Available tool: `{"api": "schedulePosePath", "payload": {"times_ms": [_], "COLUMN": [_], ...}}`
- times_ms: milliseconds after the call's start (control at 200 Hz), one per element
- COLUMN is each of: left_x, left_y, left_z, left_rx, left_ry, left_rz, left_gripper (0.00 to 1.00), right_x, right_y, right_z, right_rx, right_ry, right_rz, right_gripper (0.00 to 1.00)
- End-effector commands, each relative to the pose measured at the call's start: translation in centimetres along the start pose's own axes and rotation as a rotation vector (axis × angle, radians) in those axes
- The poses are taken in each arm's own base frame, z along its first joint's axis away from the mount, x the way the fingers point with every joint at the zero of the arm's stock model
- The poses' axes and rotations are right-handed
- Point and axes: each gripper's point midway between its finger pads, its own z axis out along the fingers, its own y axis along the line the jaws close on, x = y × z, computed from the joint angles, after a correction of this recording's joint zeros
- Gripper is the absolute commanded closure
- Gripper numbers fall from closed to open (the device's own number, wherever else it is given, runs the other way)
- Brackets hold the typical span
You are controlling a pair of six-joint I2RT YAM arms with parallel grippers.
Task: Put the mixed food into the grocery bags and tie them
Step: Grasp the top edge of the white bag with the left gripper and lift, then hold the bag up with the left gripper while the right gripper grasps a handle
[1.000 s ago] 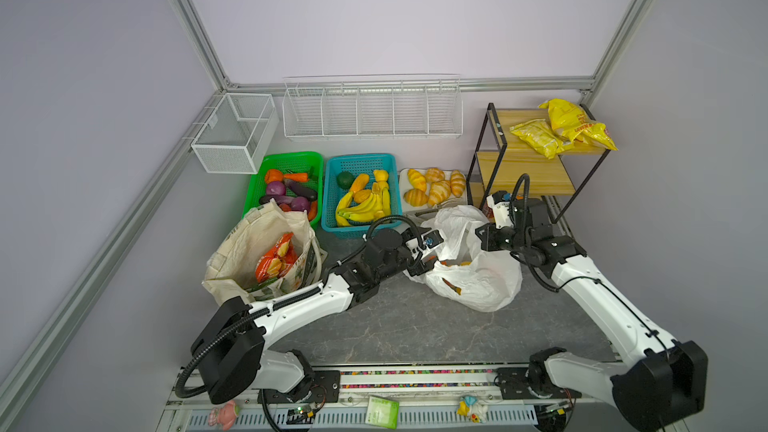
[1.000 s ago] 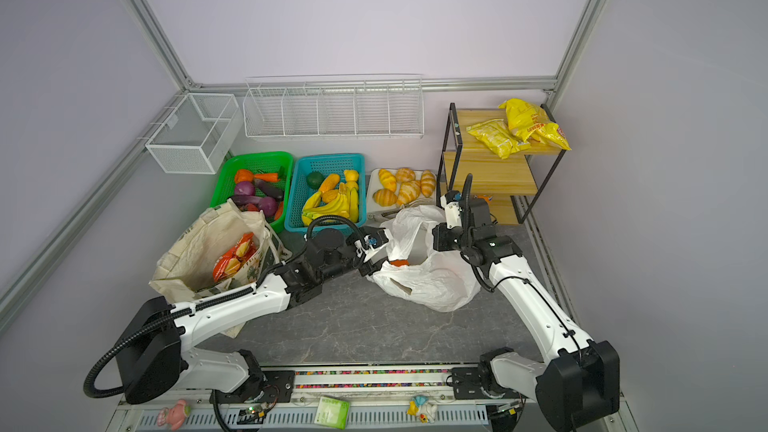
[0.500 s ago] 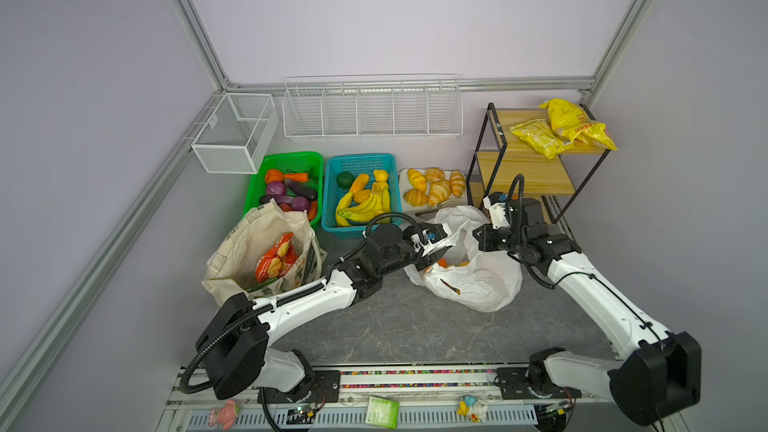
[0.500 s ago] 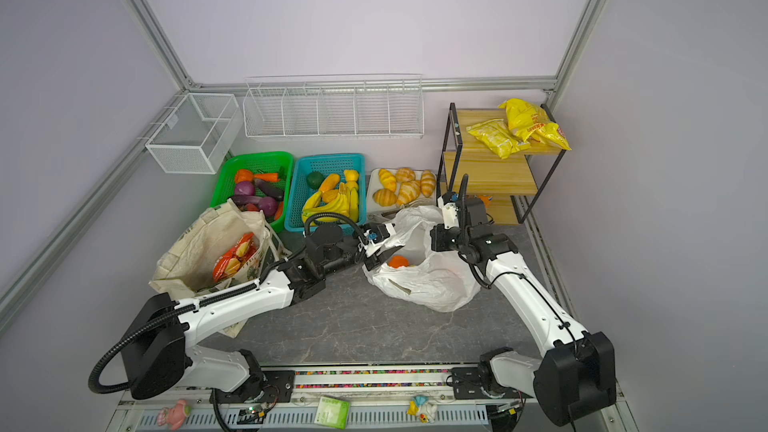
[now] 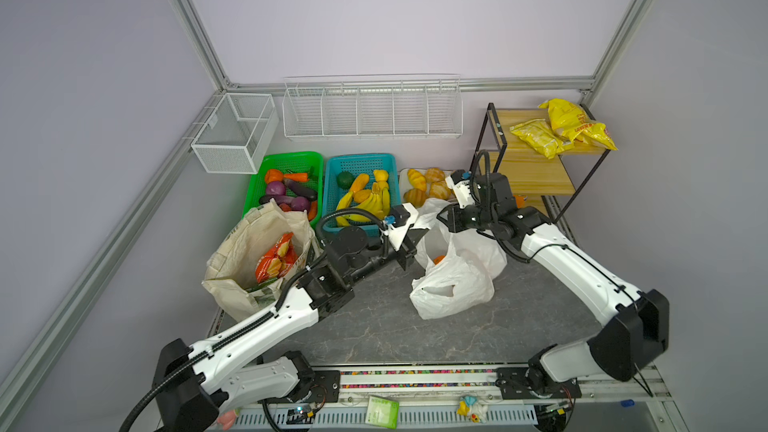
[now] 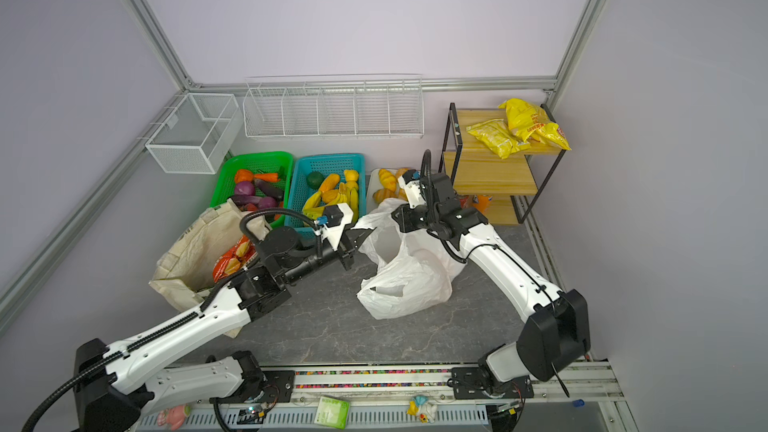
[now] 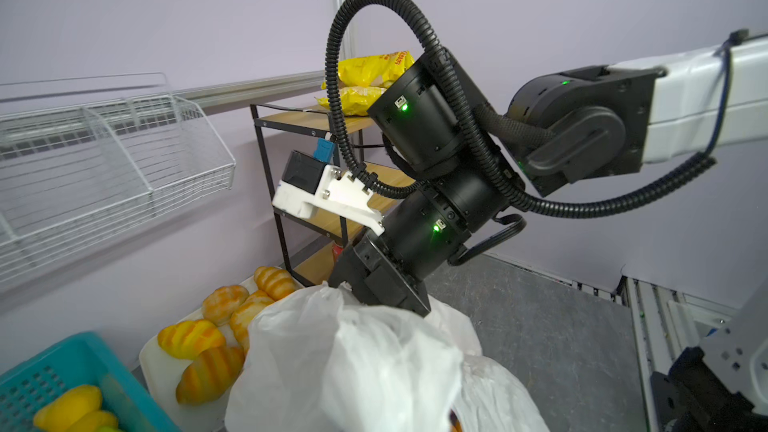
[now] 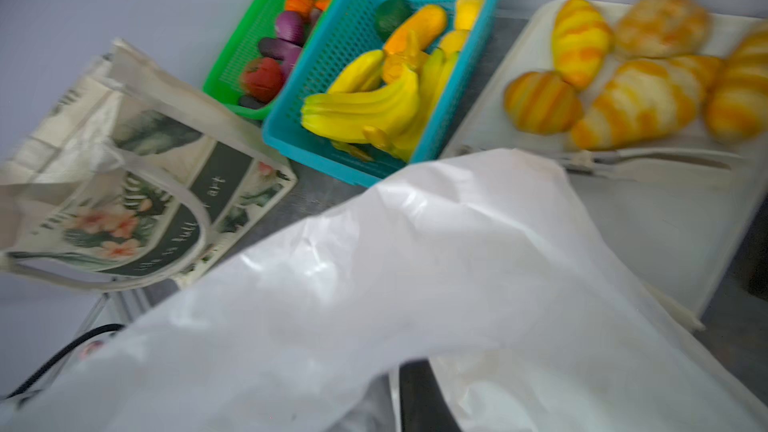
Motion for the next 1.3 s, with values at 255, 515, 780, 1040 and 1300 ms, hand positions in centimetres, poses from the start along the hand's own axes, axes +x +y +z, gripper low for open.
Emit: {"api": "schedulePosePath", "payload": {"times_ms": [255, 515, 780, 1040, 1300], "left_x": [4.0, 3.7, 3.1, 2.9, 2.6], "left_y": [7.2, 7.5, 7.7, 7.5, 7.7], "left_z": [-3.6, -3.6, -3.5, -3.1, -3.2], "left_rx": [-0.396, -0.39, -0.387, -0.369, -0.37], "left_ry": [0.105, 0.118, 0.132, 0.143, 0.141], "left_rz": [-0.383, -0.393, -0.383, -0.373, -0.355], "left_gripper": [1.0, 1.0, 1.0, 1.0, 1.0], "right_x": [-1.0, 6.2, 14.0, 15.2, 17.3], "right_y": [0.2, 8.9, 15.7, 17.6, 16.3], "right_z": [-4.2, -7.4, -4.6, 0.3, 4.8], "right_rx": [0.136, -0.072, -0.211, -0.144, -0.082], "right_ry": [-0.072, -0.087, -0.044, -0.067, 0.026], "right_rz": [-0.16, -0.591, -0.96, -1.125, -1.208], "right_gripper": [0.43, 0.27, 0.1, 0.05, 0.04]}}
